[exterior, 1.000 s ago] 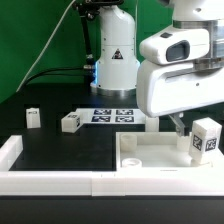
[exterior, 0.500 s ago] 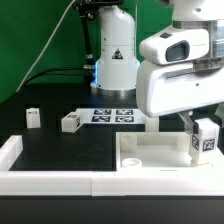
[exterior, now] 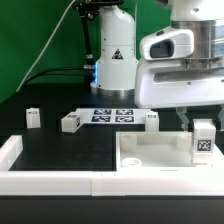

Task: Assemble one leg

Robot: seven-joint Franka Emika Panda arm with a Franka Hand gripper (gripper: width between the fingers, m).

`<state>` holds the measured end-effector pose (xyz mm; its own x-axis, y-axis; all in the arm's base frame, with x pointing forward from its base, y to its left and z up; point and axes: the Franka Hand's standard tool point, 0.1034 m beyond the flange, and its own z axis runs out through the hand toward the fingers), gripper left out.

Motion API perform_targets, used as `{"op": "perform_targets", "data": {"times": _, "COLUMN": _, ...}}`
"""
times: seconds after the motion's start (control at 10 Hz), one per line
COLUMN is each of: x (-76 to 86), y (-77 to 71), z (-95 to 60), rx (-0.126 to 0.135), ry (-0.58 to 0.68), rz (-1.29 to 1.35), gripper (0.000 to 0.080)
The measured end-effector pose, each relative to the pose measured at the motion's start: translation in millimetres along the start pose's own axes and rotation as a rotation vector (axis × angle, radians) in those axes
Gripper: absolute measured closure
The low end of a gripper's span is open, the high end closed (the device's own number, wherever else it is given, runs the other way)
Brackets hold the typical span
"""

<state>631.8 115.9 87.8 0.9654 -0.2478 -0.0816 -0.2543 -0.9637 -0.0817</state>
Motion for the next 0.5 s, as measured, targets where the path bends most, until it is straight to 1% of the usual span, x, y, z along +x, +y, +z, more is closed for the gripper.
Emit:
{"op": "perform_targets", "data": {"times": 0.3, "x": -0.6, "y": -0.2, "z": 0.7, "rx": -0.008, "ry": 0.004, "rz": 0.413, "gripper": 0.0508}}
{"op": "perform_targets", "data": {"times": 0.4, "x": -0.7, "y": -0.3, "z": 0.9, "rx": -0.011, "ry": 0.006, "rz": 0.531, "gripper": 0.0508}}
{"op": "perform_targets", "data": {"times": 0.5, "x": -0.7, "y": -0.3, "z": 0.9, "rx": -0.012, "ry": 0.008, "rz": 0.594, "gripper": 0.0508}}
